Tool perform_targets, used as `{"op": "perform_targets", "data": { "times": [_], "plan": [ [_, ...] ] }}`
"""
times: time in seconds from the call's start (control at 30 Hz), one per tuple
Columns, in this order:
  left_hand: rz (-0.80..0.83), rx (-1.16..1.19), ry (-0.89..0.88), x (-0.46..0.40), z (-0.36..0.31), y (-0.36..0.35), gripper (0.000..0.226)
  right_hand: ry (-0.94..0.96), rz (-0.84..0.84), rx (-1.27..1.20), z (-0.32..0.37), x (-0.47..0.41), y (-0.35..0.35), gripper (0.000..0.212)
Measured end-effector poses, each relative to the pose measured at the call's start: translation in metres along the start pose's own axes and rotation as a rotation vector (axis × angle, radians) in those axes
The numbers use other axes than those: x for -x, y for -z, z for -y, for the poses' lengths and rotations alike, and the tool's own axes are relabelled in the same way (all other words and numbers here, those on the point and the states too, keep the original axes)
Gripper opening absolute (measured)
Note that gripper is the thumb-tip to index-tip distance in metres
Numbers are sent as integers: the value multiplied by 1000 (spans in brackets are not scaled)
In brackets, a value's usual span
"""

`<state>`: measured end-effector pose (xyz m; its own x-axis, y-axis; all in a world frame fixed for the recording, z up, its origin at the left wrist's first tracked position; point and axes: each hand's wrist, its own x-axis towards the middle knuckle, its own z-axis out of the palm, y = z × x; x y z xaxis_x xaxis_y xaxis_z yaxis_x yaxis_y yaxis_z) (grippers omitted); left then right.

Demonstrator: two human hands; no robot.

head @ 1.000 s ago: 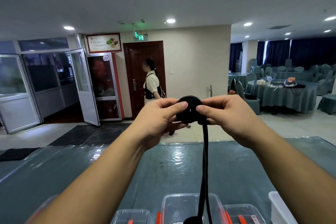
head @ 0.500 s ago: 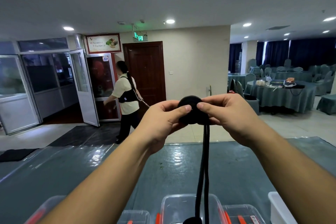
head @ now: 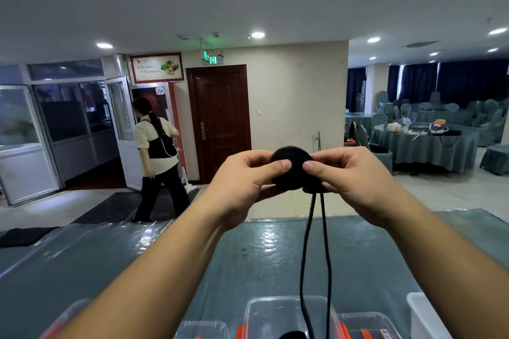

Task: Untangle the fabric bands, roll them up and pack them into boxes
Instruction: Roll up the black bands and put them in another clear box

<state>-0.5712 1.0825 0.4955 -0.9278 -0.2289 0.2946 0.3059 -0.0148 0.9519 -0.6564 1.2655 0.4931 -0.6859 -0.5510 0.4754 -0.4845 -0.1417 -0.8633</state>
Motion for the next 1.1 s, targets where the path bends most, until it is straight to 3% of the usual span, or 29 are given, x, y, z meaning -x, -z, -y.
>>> {"op": "perform_targets", "data": {
  "times": [0.2,0.43,0.63,0.73,0.83,0.9,1.03,1.1],
  "plan": [
    [103,-175,23,1,-6,5,13,18,129,284,11,-1,8,15],
    [-5,33,7,1,2,0,22,8,-17,27,1,-1,-3,15],
    [112,-274,22,2,-8,10,20,-6,134,189,6,0,3,14],
    [99,-74,27,5,-8,8,24,-2,40,12,4,0,-2,13],
    [26,26,18,3,-2,6,22,19,1,2,-1,2,-5,14],
    [35,-7,36,3,-2,6,24,12,16,55,-3,3,-3,14],
    [86,-297,15,5,-12,10,22,-9,94,169,0,4,-1,15],
    [86,-216,10,5,-14,9,23,8,54,69,2,3,-5,14]
  ]
}}
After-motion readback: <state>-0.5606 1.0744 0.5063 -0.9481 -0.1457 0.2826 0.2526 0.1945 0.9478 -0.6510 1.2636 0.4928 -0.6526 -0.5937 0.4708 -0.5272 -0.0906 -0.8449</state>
